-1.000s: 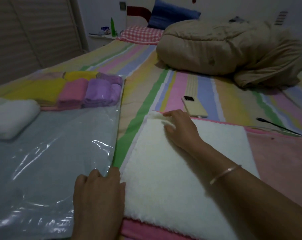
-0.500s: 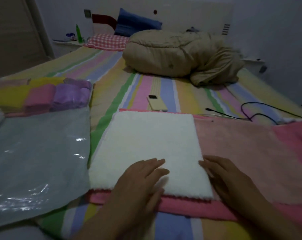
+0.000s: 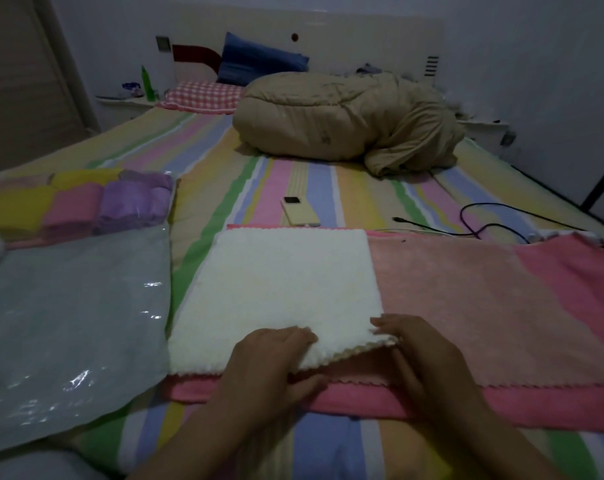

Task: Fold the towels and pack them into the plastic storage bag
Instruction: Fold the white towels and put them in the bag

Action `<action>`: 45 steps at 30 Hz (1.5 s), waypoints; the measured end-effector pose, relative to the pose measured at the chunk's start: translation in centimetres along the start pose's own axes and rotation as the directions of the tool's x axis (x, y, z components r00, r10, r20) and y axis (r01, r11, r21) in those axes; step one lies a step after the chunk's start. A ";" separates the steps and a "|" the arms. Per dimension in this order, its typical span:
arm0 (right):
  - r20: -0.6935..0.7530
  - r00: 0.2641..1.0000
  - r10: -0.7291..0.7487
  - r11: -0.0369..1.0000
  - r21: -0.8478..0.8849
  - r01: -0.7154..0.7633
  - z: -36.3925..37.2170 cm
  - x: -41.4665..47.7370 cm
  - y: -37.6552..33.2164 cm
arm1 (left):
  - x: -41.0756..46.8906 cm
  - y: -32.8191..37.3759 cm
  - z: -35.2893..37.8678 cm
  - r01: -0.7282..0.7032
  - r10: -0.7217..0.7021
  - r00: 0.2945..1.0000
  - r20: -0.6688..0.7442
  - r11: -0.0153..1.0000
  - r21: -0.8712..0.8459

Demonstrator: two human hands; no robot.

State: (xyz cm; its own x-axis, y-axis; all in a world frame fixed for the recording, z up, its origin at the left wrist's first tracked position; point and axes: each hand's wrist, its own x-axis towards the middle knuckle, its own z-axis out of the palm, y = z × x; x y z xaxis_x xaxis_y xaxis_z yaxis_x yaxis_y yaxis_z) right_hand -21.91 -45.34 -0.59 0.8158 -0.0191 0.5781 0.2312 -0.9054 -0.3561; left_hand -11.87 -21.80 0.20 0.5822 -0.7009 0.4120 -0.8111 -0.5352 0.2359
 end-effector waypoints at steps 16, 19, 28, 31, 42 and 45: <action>-0.137 0.856 0.499 0.771 0.521 -0.366 2.6 9.2 0.6 | 1.4 -11.0 -7.5 0.440 -0.431 0.898 0.091 0.868 -0.229; -0.183 0.806 0.563 0.751 0.520 -0.407 3.7 11.9 2.0 | 4.3 -13.5 -8.1 0.512 -0.532 0.844 0.074 0.756 -0.407; -0.098 0.733 0.673 0.721 0.306 -0.621 7.0 18.4 9.2 | 14.8 -20.5 -1.2 0.628 -0.708 0.696 0.121 0.519 -0.579; -0.068 0.702 0.709 0.701 0.177 -0.691 8.3 19.0 11.0 | 15.9 -21.4 0.4 0.628 -0.664 0.739 0.115 0.618 -0.472; -0.123 0.615 0.779 0.577 -0.243 -0.780 8.2 18.8 9.3 | 16.1 -21.2 0.3 0.457 -0.432 0.886 -0.167 0.875 0.162; -0.014 0.505 0.863 0.473 -0.328 -0.818 6.9 17.5 8.4 | 17.3 -17.8 0.5 0.220 -0.176 0.952 -0.249 0.962 0.160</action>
State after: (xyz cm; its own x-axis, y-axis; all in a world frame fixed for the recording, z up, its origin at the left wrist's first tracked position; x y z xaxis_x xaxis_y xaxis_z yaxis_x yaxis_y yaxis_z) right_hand -2.04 -50.32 1.47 0.6038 -0.7971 -0.0054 -0.7318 -0.5516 -0.4003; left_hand 12.73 -24.63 2.68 0.6837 -0.4554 0.5703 -0.6436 -0.7447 0.1770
